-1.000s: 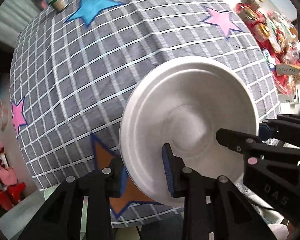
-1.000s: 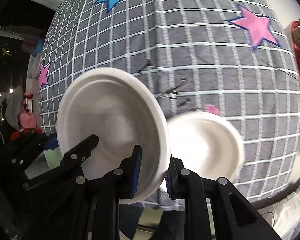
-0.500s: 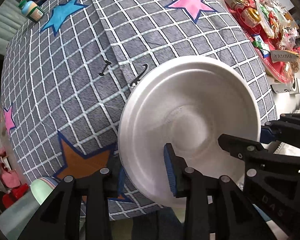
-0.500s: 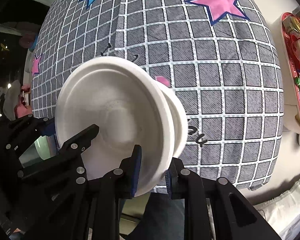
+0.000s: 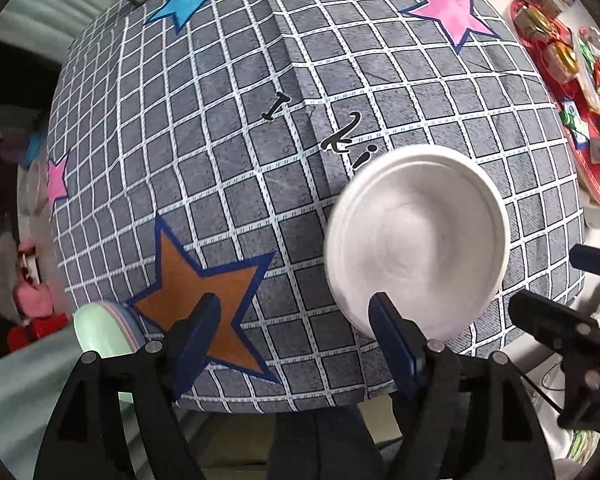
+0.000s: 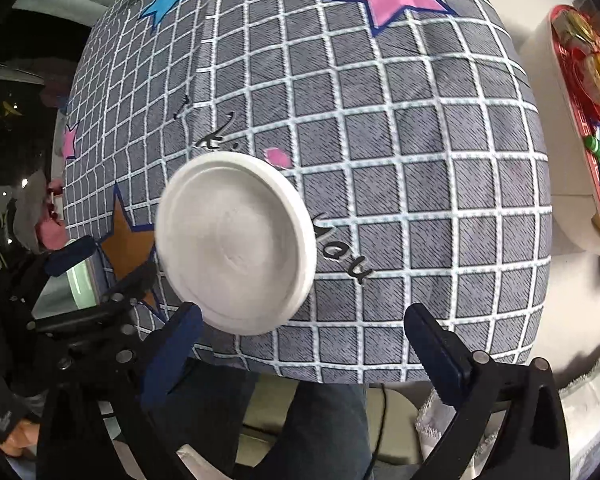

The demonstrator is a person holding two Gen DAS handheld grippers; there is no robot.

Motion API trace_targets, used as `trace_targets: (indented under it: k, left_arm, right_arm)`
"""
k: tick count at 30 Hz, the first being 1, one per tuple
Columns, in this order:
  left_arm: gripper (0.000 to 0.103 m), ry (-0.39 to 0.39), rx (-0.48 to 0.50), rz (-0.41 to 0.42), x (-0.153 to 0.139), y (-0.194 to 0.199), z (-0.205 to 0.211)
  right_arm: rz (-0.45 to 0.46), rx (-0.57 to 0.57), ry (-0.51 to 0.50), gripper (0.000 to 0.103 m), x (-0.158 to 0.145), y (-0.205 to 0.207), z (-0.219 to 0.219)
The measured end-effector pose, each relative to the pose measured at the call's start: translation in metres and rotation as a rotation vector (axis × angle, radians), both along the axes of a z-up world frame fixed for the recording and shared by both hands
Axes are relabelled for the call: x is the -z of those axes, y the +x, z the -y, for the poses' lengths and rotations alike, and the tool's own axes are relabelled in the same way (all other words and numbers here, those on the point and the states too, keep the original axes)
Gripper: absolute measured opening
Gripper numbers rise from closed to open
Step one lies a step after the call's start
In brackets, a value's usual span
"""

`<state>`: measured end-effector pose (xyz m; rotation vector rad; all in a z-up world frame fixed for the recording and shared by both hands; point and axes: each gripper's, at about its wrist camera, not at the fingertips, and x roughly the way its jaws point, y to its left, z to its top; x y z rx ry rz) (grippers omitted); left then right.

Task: Organize plates and bowls

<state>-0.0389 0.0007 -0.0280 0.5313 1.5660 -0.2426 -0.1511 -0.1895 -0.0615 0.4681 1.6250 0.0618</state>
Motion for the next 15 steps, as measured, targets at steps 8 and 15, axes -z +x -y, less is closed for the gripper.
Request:
trace_targets:
  k: [8, 15]
  left_arm:
    - [0.08, -0.005, -0.024, 0.036, -0.03, 0.001, -0.024]
    - [0.08, -0.01, -0.052, 0.036, -0.031, -0.004, -0.026]
  right_arm:
    - [-0.008, -0.024, -0.007, 0.102, 0.002, -0.011, 0.004]
    - [0.013, -0.026, -0.018, 0.102, -0.004, -0.008, 0.008]
